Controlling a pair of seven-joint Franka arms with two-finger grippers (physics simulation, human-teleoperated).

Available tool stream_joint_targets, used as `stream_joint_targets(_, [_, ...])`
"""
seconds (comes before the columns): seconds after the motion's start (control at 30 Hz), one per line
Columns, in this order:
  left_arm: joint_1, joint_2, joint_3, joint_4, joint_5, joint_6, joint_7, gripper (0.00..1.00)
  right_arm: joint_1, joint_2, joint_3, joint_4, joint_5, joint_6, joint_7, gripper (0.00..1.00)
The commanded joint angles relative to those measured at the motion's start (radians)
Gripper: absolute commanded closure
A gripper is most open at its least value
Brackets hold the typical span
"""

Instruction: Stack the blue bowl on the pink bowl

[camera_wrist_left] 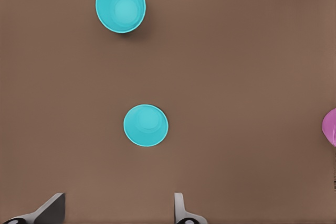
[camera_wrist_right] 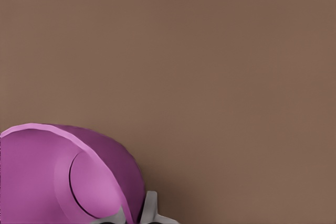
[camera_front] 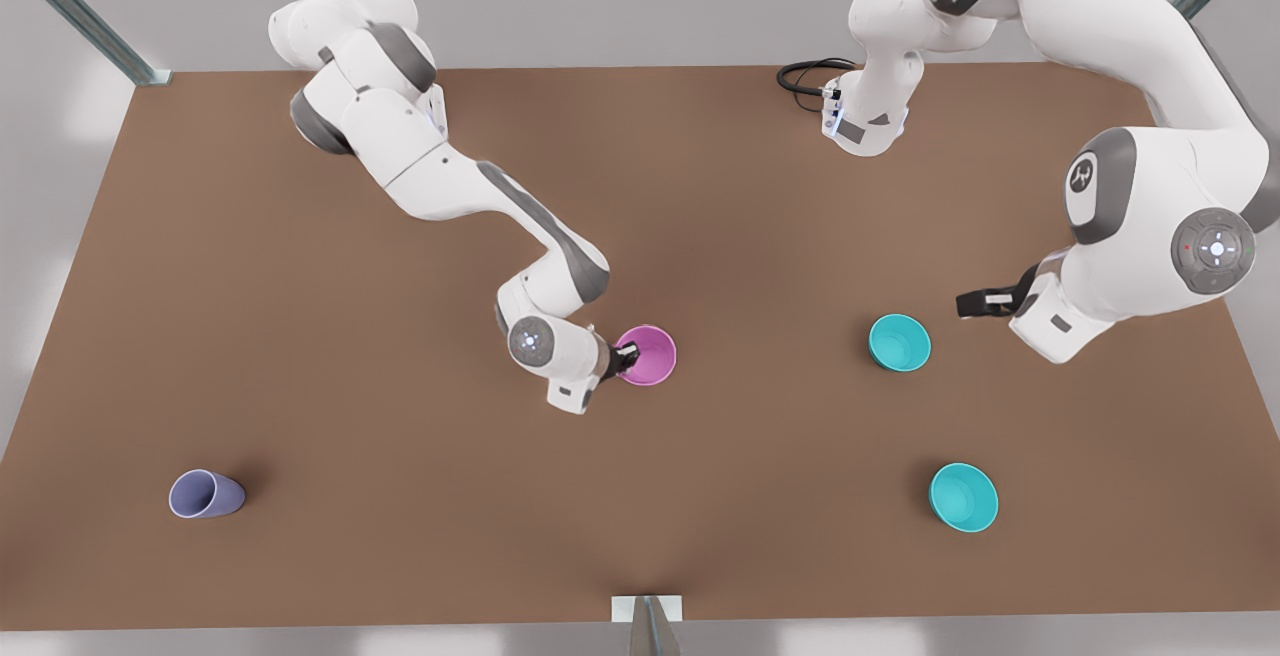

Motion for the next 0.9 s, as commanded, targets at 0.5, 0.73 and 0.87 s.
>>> stream_joint_targets(0.5, [0.003, -0.061, 0.235, -0.938, -0.371, 0.977, 0.852, 0.00, -0.408, -0.225, 0.011, 0.137, 0.102, -0.897, 0.382, 0.00])
stream_joint_targets(0.73, [0.006, 0.019, 0.235, -0.938, -0.520, 1.019, 0.860, 0.00, -0.785, -0.472, 0.068, 0.404, -0.153, -1.558, 0.078, 0.00])
stream_joint_targets(0.87, [0.002, 0.083, 0.232, -0.938, -0.516, 1.012, 0.861, 0.00, -0.634, -0.691, -0.023, 0.306, -0.209, -1.491, -0.080, 0.00])
